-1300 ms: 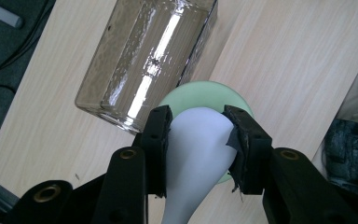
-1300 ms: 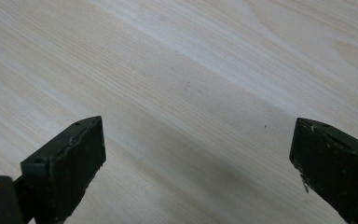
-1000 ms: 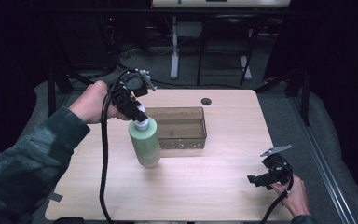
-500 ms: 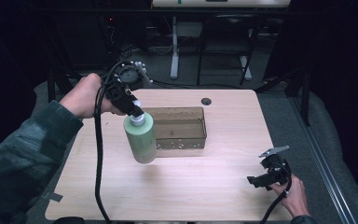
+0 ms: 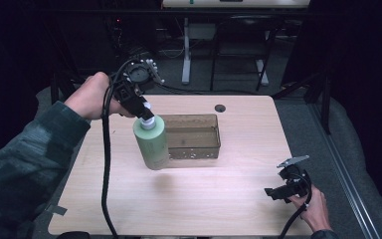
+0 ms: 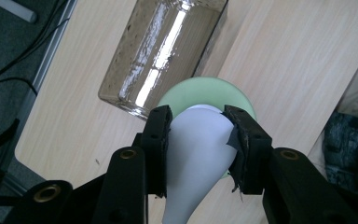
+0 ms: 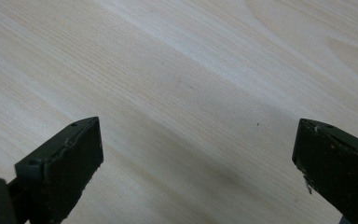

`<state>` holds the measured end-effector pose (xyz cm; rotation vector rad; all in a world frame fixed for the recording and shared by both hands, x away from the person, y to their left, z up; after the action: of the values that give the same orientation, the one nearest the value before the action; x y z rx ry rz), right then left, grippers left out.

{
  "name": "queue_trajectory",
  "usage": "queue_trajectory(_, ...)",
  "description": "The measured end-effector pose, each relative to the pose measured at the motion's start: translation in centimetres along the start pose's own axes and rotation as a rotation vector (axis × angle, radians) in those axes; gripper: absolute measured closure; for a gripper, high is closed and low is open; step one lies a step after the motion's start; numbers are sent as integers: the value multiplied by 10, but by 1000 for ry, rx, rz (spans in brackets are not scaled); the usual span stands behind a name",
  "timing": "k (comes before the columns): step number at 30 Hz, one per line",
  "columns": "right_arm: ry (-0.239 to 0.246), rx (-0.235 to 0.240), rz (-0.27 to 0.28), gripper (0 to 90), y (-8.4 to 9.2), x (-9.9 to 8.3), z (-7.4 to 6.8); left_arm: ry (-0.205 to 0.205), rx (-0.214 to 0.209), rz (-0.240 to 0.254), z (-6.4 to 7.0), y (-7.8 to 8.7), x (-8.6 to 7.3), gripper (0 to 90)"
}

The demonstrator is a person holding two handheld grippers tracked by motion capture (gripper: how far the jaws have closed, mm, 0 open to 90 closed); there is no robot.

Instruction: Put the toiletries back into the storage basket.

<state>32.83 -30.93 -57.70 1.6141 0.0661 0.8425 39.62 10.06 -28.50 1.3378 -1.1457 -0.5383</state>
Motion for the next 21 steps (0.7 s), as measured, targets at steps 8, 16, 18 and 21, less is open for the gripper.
queue_trajectory(8,-5,5,0,15,0,-1,0,6,-3,-3,-5,-1,4,627)
queue_trajectory(16,-6,9,7,16,1,0,-1,17,4,-3,-11,3,9,627)
queue_trajectory(18,-1,1,1,17,0,-1,1,29,10,2,-14,6,10,627)
queue_trajectory(21,-4,3,4,17,1,0,0,30,14,-2,-16,7,11,627)
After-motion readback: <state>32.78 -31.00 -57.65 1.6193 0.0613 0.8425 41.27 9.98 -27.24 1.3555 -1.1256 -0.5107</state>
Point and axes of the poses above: each handheld gripper's, and its own axes: y roughly backward along the jaws, x roughly out of its top, z roughly to its right, the point moved 5 cm from there along -y, roughly forward along the jaws, and after that the axes turned 4 degrees about y, right-handed, at the moved point
